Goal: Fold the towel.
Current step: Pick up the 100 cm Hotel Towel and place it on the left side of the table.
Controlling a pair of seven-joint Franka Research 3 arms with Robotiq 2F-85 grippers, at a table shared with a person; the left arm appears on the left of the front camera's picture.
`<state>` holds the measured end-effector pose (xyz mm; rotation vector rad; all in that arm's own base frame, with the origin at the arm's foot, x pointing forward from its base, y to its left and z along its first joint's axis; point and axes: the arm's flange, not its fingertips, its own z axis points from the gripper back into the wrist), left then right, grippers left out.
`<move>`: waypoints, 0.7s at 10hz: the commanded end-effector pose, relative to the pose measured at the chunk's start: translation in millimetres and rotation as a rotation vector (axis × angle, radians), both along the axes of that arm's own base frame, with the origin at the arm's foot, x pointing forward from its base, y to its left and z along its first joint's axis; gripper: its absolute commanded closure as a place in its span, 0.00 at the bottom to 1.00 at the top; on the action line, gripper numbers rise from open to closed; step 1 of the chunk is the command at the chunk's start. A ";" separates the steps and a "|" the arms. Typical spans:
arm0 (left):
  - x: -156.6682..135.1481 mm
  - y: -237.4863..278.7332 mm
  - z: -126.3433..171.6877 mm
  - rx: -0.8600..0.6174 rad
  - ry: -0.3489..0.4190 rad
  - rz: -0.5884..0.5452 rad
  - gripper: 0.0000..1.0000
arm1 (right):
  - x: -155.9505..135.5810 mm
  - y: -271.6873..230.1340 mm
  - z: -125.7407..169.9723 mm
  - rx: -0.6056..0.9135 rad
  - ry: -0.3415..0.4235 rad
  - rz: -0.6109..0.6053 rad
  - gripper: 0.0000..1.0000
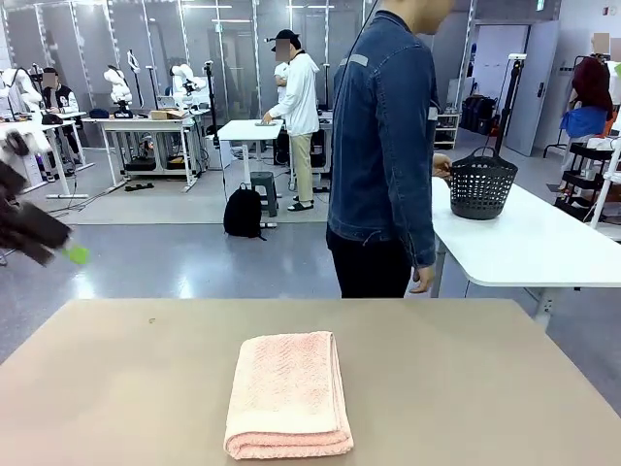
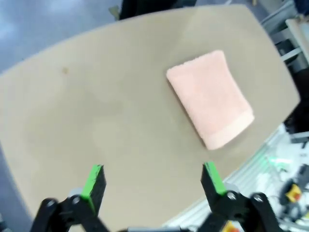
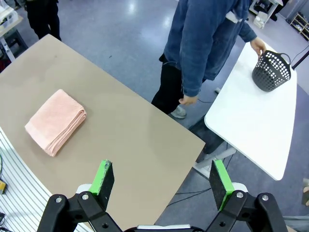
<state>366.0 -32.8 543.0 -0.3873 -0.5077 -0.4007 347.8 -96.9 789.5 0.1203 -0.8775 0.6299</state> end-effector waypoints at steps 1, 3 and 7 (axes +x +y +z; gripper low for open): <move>6.8 -21.6 -40.5 -0.089 0.004 0.012 0.00 | -0.5 0.2 -1.0 -0.007 0.007 0.000 0.00; 7.2 -46.9 -88.4 -0.172 0.042 0.033 0.00 | -0.5 0.2 -1.0 -0.007 0.007 0.000 0.00; 26.8 -112.1 -176.7 -0.336 0.118 0.062 0.00 | -0.5 0.2 -1.0 -0.007 0.007 0.000 0.00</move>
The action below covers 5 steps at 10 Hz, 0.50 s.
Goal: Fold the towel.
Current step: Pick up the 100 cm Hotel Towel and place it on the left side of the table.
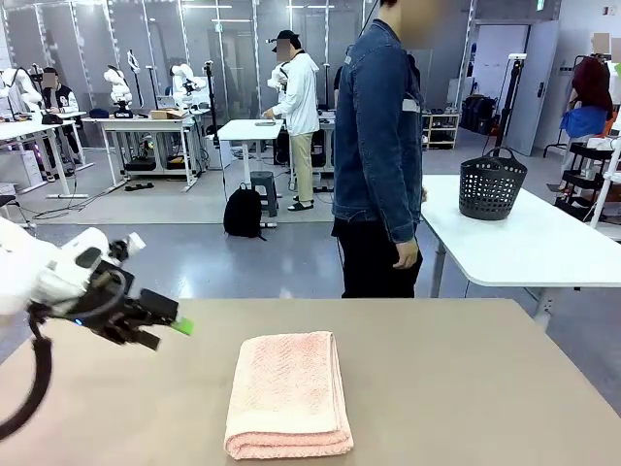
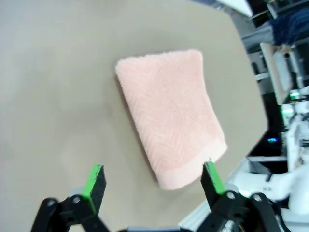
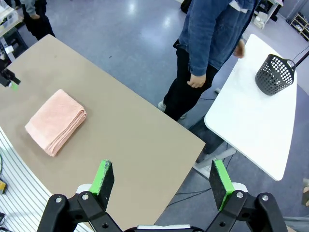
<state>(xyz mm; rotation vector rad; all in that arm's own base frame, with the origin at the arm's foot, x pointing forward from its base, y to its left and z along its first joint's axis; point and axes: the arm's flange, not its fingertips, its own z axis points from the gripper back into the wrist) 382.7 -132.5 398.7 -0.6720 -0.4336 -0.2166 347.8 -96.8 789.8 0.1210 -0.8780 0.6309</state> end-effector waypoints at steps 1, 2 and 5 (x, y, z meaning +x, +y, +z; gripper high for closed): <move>16.2 -21.8 -48.9 -0.078 -0.006 -0.001 0.00 | -0.5 0.1 -1.3 -0.007 0.007 -0.001 0.00; 19.0 -26.8 -59.2 -0.102 0.022 0.006 0.00 | -0.5 0.1 -1.3 -0.007 0.007 -0.001 0.00; 22.0 -29.2 -65.2 -0.052 0.057 -0.027 0.00 | -0.5 0.1 -1.3 -0.007 0.007 -0.001 0.00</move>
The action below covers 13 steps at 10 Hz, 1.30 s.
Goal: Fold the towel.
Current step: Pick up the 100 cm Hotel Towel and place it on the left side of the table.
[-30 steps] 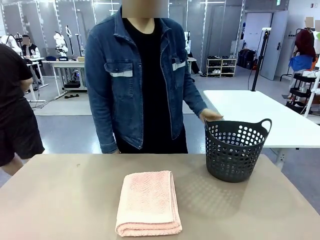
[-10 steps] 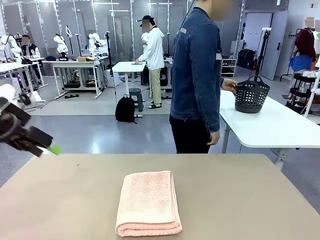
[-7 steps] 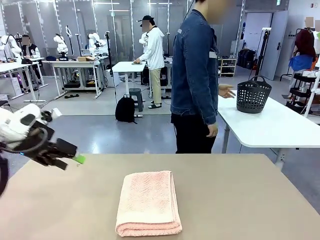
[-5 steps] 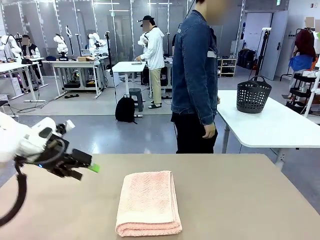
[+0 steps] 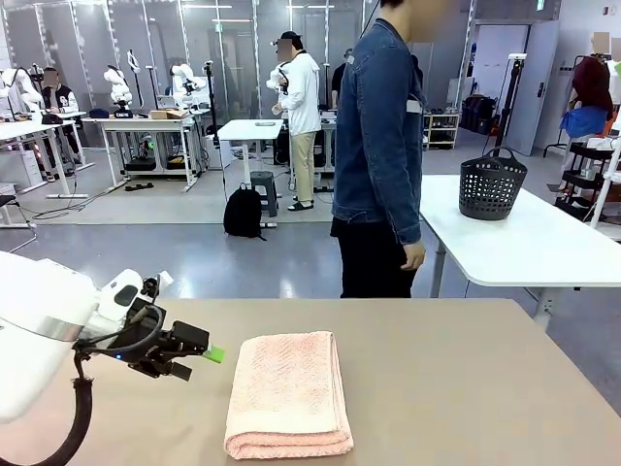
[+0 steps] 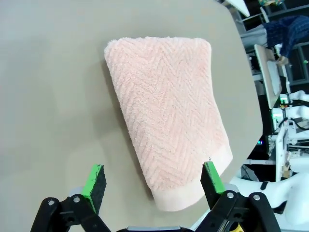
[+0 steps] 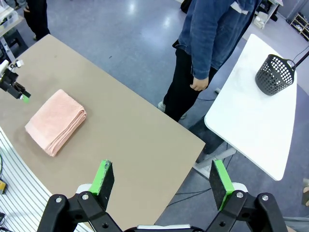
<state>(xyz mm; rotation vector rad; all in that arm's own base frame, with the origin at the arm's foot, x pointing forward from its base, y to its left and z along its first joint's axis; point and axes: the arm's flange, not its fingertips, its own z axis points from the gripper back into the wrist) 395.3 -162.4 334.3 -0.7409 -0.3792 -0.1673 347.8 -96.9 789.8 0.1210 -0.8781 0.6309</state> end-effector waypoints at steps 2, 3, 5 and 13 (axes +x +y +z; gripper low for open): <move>-4.9 1.6 6.3 -0.013 -0.006 0.004 0.00 | -0.5 0.2 -1.3 -0.007 0.007 -0.001 0.00; -4.9 1.6 6.3 -0.013 -0.006 0.004 0.00 | -0.5 0.2 -1.3 -0.007 0.007 -0.001 0.00; -0.3 1.0 3.1 0.019 -0.009 -0.004 0.00 | -0.5 0.2 -1.3 -0.007 0.007 -0.001 0.00; 11.5 -33.8 -44.5 -0.075 0.032 -0.031 0.00 | -0.5 0.2 -1.3 -0.007 0.007 -0.001 0.00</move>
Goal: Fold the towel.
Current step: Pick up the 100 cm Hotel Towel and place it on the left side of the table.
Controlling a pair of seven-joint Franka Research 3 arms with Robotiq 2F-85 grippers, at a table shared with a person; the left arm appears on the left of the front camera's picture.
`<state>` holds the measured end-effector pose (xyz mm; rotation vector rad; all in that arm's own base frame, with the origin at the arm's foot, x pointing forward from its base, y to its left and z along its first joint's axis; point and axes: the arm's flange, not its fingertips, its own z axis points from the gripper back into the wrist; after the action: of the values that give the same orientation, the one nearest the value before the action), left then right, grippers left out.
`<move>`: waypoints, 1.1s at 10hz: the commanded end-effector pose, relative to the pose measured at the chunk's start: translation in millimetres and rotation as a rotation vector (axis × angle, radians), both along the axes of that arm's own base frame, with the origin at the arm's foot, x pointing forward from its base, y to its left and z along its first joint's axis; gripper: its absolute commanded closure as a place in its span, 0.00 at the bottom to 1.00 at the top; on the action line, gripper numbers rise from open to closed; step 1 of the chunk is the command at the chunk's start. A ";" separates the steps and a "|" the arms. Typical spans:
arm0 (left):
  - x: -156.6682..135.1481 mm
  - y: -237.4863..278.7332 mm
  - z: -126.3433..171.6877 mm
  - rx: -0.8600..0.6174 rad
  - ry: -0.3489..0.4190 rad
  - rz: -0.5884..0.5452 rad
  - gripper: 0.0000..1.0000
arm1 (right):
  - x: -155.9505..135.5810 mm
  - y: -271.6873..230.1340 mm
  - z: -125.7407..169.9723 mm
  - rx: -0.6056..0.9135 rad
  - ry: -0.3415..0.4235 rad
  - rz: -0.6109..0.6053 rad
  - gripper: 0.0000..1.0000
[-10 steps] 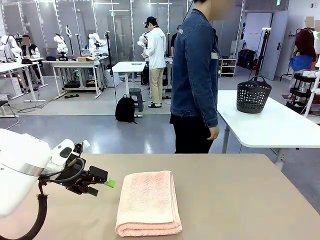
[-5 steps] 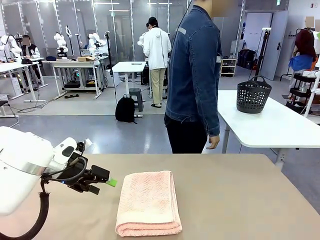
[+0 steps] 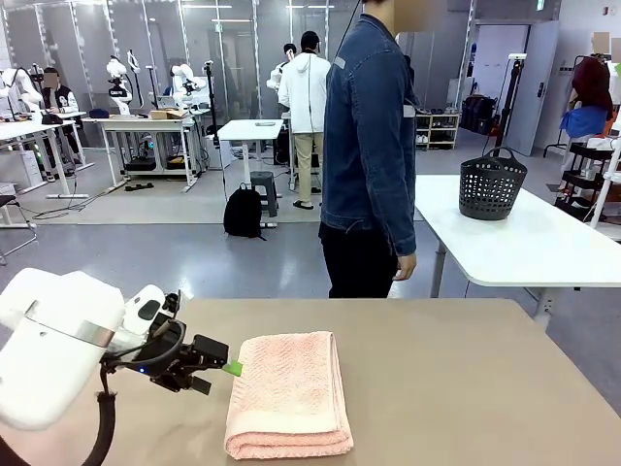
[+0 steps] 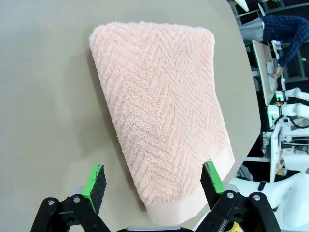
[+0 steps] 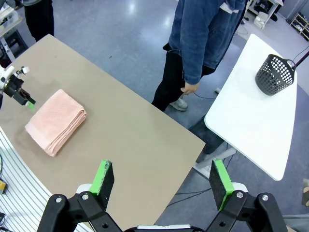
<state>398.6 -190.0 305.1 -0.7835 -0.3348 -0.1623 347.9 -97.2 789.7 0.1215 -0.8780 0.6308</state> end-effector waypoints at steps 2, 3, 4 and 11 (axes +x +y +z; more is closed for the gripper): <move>10.8 -10.4 -23.0 -0.076 -0.001 0.001 0.00 | -0.6 0.5 -1.2 -0.008 0.007 -0.001 0.00; 12.0 -15.2 -28.9 -0.083 0.014 0.004 0.00 | -0.6 0.5 -1.2 -0.008 0.007 -0.001 0.00; 14.4 -21.4 -36.6 -0.113 0.029 0.022 0.00 | -0.6 0.5 -1.2 -0.008 0.007 -0.001 0.00; 24.3 -41.4 -47.5 -0.208 0.072 0.006 1.00 | -0.6 0.5 -1.2 -0.008 0.007 -0.001 0.00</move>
<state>420.1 -227.4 261.6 -0.9655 -0.2651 -0.0857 347.9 -97.4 789.7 0.1215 -0.8781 0.6305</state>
